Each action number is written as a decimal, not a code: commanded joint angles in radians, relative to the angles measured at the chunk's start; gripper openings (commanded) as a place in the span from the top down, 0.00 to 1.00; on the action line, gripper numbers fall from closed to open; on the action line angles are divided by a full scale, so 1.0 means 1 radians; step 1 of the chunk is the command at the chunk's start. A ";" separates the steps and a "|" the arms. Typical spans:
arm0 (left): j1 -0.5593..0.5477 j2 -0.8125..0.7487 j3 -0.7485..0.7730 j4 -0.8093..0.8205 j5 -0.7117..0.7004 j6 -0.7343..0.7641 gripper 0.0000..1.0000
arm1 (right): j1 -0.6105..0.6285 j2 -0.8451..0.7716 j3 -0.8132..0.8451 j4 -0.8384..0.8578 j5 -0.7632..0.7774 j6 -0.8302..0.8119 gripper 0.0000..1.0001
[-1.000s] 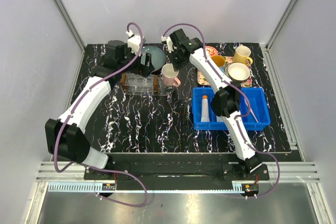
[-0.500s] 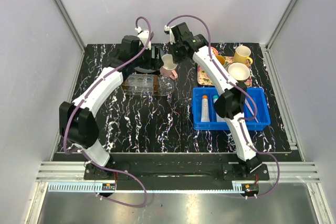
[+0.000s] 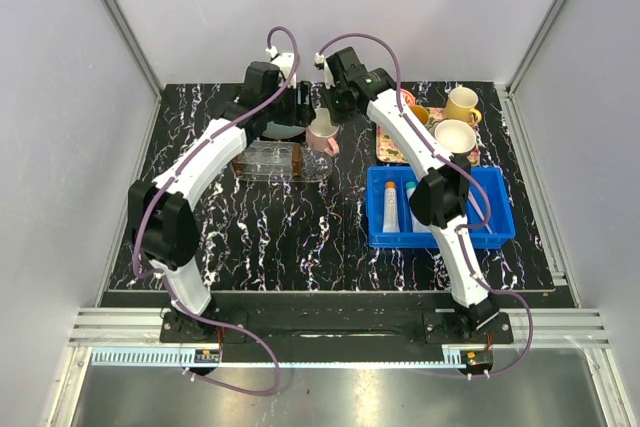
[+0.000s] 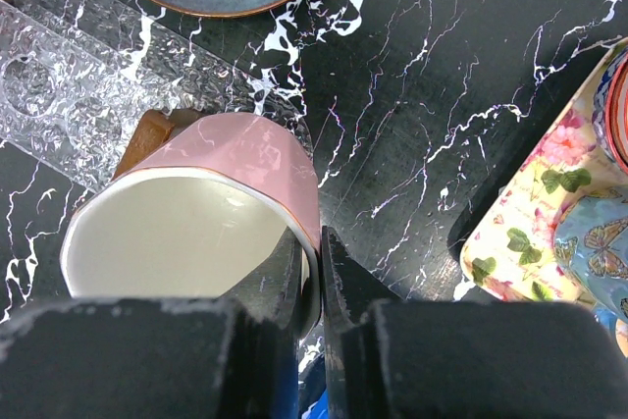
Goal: Prepare toiletry sets of a toothbrush and toothpaste on the tray
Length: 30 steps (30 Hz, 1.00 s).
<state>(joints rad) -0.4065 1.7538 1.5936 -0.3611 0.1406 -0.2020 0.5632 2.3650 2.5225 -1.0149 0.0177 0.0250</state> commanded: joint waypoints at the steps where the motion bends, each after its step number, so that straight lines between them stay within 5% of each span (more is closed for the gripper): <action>1: -0.005 0.035 0.075 -0.033 -0.052 -0.030 0.34 | 0.010 -0.135 0.010 0.102 0.013 0.029 1.00; 18: -0.040 0.134 0.190 -0.127 -0.073 -0.033 0.44 | 0.010 -0.153 -0.021 0.122 0.060 0.038 1.00; 30: -0.043 0.148 0.177 -0.131 -0.072 -0.040 0.70 | 0.010 -0.187 -0.060 0.137 0.076 0.058 1.00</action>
<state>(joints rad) -0.4461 1.9057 1.7500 -0.5064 0.0864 -0.2352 0.5644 2.3085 2.4493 -0.9691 0.0696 0.0555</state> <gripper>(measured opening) 0.339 0.142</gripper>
